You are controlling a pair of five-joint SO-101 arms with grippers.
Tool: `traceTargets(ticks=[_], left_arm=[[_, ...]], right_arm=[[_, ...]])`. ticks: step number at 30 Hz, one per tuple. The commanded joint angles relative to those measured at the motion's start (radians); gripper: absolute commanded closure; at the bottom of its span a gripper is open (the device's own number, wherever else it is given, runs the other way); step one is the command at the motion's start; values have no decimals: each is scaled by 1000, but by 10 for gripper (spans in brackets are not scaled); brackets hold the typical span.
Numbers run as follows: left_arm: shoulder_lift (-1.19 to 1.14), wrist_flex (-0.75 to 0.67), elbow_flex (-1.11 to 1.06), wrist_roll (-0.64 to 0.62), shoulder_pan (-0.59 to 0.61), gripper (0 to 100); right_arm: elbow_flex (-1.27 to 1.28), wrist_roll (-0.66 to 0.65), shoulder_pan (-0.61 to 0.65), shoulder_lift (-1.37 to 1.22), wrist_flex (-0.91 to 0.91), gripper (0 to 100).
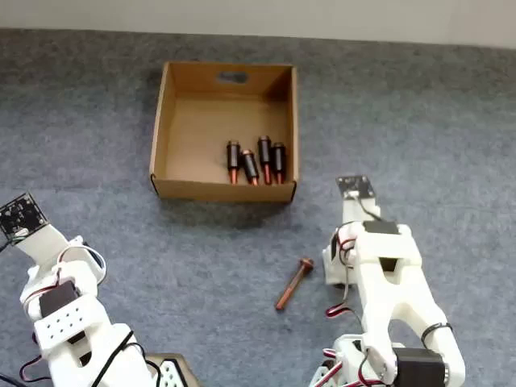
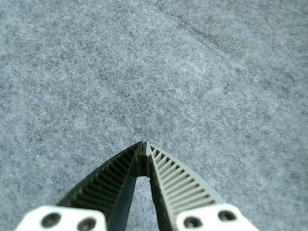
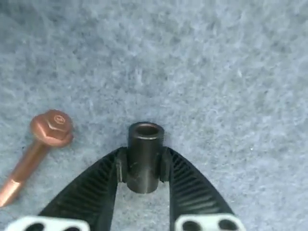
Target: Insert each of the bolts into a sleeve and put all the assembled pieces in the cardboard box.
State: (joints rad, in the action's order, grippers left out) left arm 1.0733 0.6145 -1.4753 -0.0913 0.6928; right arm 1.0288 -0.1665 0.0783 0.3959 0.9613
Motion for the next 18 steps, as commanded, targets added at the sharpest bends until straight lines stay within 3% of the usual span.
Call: traceTargets(ticks=[1,5,8,12,18], left_arm=[[15,-8,39,-2,-8,976],[13,-8,39,-2,-8,976],[10,-8,39,9,-12,976],[7,-8,38,64,-15,976],[13,14,21,127,-148,976]], right_arm=[[-1,-5,-1,-2,-47,894],[-2,-5,-1,-2,-50,902],[-1,-5,-2,4,-45,998],[-13,-3,-12,47,2,994],[-65,-3,-77,397,177,993]])
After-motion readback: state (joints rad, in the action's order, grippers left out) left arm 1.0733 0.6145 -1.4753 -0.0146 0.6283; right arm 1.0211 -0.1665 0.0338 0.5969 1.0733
